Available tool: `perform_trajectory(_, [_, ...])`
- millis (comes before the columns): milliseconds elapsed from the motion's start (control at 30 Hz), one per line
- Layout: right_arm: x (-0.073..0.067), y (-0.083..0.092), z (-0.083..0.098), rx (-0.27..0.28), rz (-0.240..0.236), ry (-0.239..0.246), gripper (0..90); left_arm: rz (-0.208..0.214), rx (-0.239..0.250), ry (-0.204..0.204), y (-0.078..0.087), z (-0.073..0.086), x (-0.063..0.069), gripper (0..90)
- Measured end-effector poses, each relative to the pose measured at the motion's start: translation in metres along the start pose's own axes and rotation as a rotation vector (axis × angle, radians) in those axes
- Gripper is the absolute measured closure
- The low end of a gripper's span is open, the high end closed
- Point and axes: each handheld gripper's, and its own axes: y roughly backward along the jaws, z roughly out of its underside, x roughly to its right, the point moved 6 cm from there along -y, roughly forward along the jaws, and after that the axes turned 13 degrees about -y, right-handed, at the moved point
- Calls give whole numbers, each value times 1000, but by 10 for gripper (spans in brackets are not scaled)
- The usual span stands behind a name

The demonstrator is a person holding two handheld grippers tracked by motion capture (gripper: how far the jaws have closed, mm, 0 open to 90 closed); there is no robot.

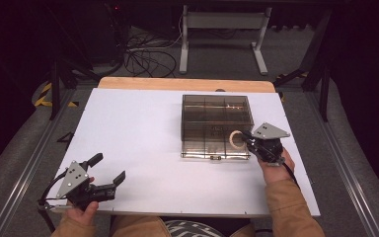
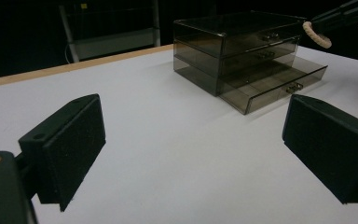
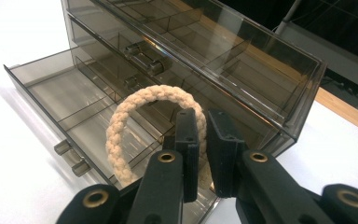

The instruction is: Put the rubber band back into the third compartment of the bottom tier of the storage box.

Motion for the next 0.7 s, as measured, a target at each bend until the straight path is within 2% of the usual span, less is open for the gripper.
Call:
perform_trajectory(267, [0, -11, 2, -27, 7, 15, 835, 4, -3, 0, 0, 0, 0, 65])
perform_trajectory(700, [2, -25, 8, -76, 13, 11, 834, 2, 2, 5, -1, 0, 0, 66])
